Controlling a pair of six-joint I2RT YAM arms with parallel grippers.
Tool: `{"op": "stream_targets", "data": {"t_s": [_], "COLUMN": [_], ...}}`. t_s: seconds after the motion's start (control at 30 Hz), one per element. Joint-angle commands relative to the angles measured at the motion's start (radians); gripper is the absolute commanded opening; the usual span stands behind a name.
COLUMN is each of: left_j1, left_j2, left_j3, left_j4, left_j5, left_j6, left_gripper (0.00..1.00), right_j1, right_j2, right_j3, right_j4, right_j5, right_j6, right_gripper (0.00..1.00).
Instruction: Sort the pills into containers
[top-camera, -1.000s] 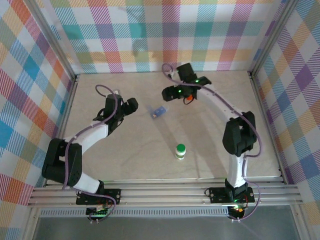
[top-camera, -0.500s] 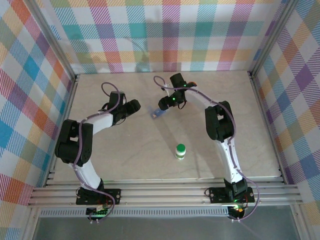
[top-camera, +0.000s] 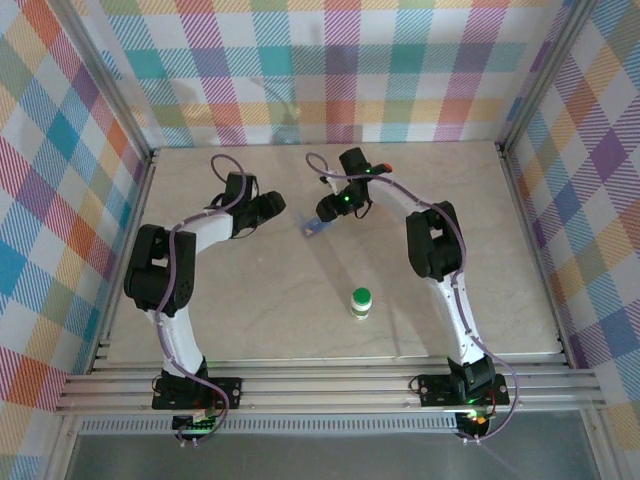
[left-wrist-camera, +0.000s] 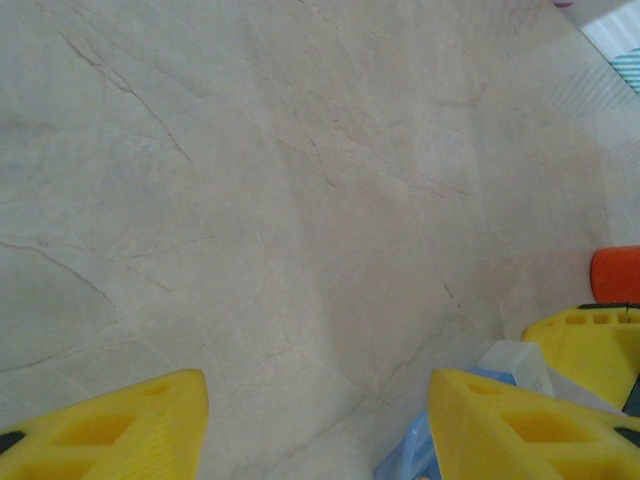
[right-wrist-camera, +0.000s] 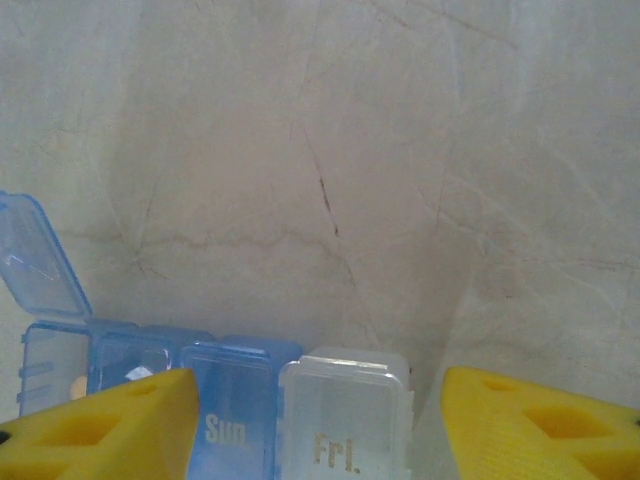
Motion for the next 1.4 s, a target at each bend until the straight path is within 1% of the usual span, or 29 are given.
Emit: {"op": "stream_targets", "data": {"t_s": [0.0,0.37,0.63,0.73,0.83,0.97,1.13,1.3,1.37], "left_j1": [0.009,-0.003,-0.018,-0.018,-0.017,-0.018,-0.018,-0.019,-0.022], "left_j2": [0.028,0.105,0.135,0.153,0.170,0.180,0.187,0.185,0.177], "left_j3": [0.040,0.105,0.133,0.163,0.210,0.223,0.211,0.219,0.212], "left_j4": [-0.023,-0.035,-0.048,-0.098,-0.193,-0.238,-0.229,-0.233,-0.215], "left_j5": [0.038,0.078,0.093,0.077,0.062,0.141,0.233,0.257,0.279], "left_j6": [-0.016,-0.043,-0.048,-0.049,-0.033,-0.017,-0.024,-0.028,-0.032], "left_gripper": [0.59,0.52,0.48,0.47,0.45,0.42,0.37,0.32,0.32], "right_j1": [0.003,0.003,0.003,0.003,0.003,0.003,0.003,0.003,0.003], "right_j2": [0.008,-0.003,-0.006,-0.009,-0.011,-0.012,-0.012,-0.009,-0.007], "right_j3": [0.003,-0.055,-0.087,-0.095,-0.095,-0.101,-0.101,-0.097,-0.095], "right_j4": [-0.013,0.008,0.016,0.019,0.021,0.019,0.018,0.018,0.015], "right_j5": [-0.057,-0.073,-0.056,-0.055,-0.055,-0.051,-0.035,-0.030,-0.025], "right_j6": [-0.004,0.011,0.013,0.014,0.015,0.014,0.013,0.021,0.025], "right_gripper": [0.64,0.53,0.52,0.51,0.52,0.52,0.52,0.52,0.53]}}
